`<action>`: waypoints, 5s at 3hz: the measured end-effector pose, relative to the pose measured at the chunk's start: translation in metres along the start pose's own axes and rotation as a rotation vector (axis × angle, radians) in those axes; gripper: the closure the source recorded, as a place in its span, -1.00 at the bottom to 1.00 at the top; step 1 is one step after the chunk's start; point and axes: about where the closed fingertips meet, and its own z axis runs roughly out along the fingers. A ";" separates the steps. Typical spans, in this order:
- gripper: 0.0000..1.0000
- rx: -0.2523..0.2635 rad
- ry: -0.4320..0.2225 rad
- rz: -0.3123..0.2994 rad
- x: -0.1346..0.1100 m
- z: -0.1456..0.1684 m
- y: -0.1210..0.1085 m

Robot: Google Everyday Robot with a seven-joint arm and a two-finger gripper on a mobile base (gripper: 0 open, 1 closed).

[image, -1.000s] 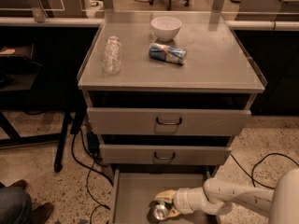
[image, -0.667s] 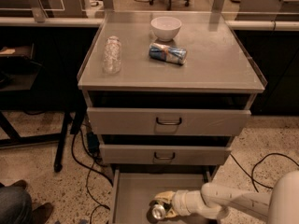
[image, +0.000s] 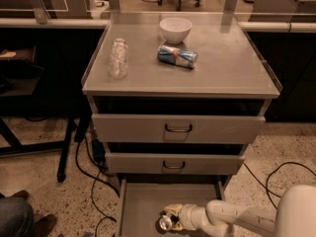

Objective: Place green can into bottom drawer

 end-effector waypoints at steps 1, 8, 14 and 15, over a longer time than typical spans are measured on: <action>1.00 0.000 0.000 0.000 0.000 0.000 0.000; 1.00 0.059 -0.374 0.104 -0.082 0.049 -0.033; -1.00 0.097 -0.385 0.099 -0.082 0.060 -0.042; -1.00 0.097 -0.385 0.099 -0.082 0.060 -0.042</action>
Offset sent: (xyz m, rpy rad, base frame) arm -0.0031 0.0026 -0.0203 0.0104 0.0460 -0.0356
